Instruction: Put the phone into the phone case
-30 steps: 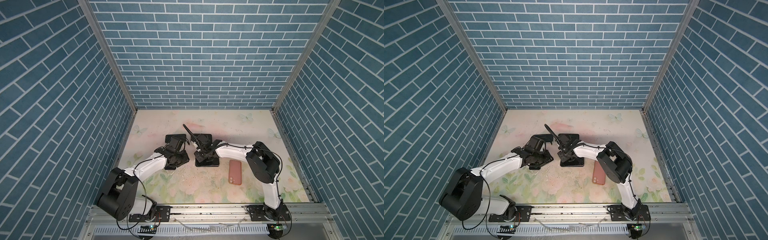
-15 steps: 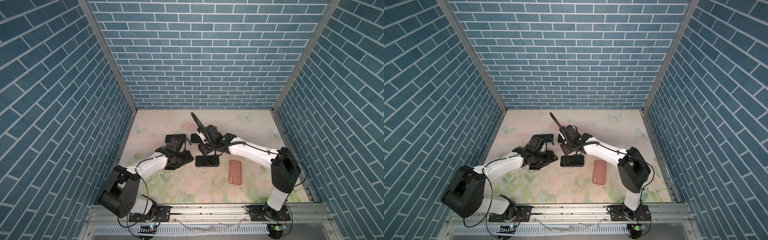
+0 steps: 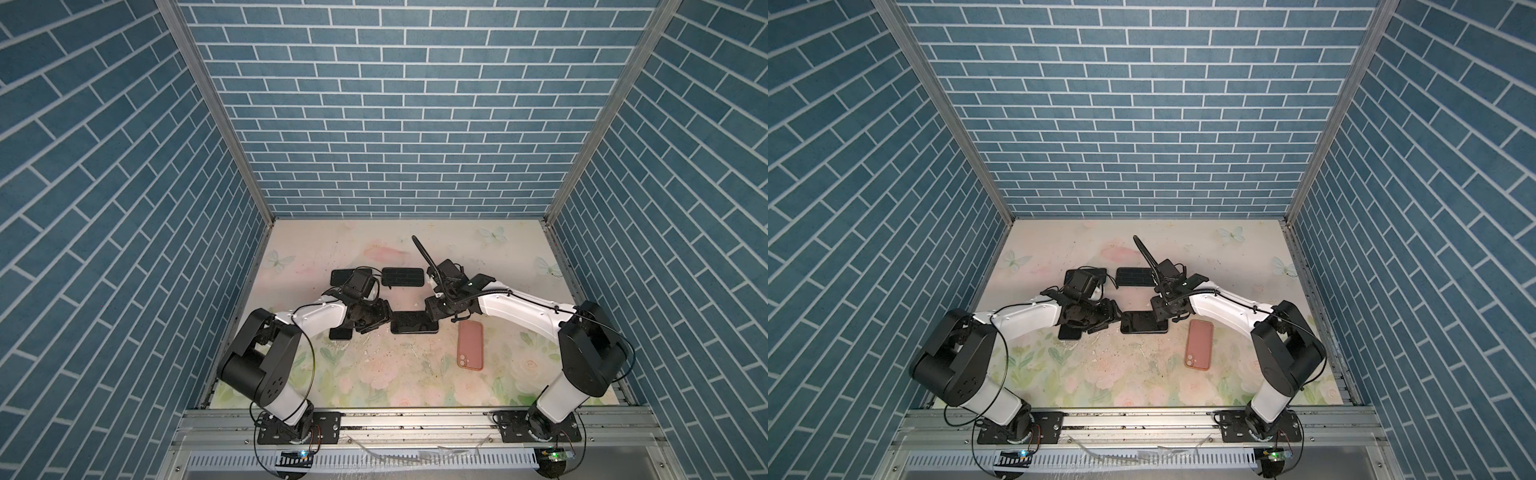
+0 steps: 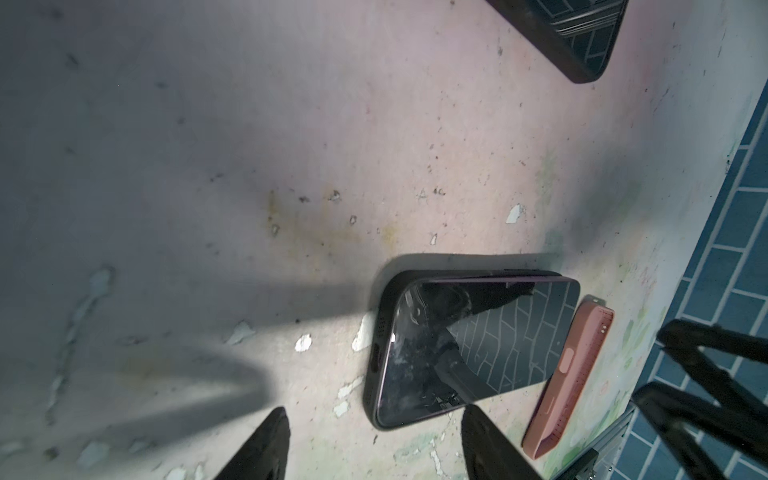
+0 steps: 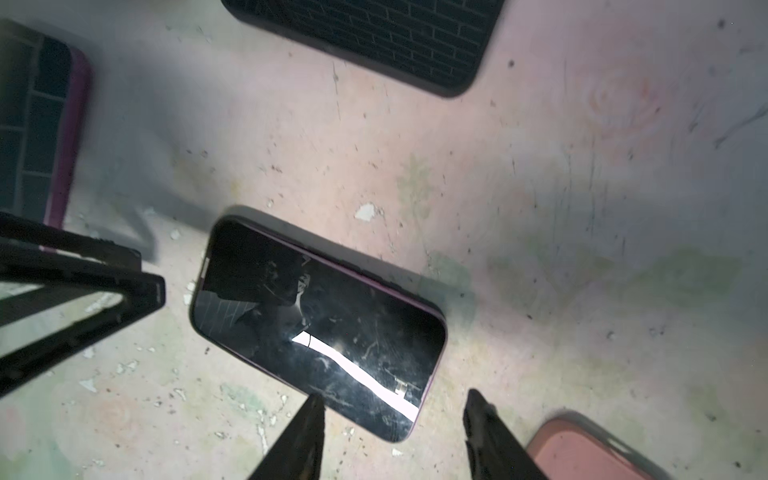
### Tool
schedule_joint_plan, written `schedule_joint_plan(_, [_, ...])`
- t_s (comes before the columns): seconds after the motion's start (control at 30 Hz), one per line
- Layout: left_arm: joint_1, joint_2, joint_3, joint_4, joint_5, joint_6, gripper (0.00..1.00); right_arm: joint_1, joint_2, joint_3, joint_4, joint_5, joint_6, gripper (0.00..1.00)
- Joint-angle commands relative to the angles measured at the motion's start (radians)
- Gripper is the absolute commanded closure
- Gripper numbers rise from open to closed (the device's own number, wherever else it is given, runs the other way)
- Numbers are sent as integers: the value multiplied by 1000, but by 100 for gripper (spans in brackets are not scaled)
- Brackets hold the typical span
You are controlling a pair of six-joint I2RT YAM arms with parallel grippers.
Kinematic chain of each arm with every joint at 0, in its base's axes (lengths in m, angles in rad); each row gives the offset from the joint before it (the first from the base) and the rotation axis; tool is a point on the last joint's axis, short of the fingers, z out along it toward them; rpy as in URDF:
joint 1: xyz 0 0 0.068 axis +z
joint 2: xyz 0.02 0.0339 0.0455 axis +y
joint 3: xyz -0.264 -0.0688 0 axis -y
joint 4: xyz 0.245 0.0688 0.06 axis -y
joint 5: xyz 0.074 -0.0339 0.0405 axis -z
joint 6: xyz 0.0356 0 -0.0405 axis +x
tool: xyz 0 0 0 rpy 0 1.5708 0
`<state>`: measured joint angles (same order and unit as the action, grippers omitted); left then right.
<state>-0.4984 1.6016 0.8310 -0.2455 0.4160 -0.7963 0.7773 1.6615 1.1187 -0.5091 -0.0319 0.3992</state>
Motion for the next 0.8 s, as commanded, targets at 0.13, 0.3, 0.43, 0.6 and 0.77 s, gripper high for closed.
schedule_joint_plan(0.13, [-7,60,11,57,26,-24,33,-8,52,-56,56,-50,43,49])
schedule_joint_plan(0.3, [-8,93,13,78,37,-37,34,-9,104,-61,91,-107,50,52])
schedule_joint_plan(0.43, [-11,116,18,87,45,-41,35,-9,132,-66,117,-150,53,59])
schedule_joint_plan(0.6, [-14,134,23,93,50,-41,35,-10,167,-77,145,-193,66,72])
schedule_joint_plan(0.77, [-17,139,22,101,52,-43,35,-5,216,-92,159,-215,94,76])
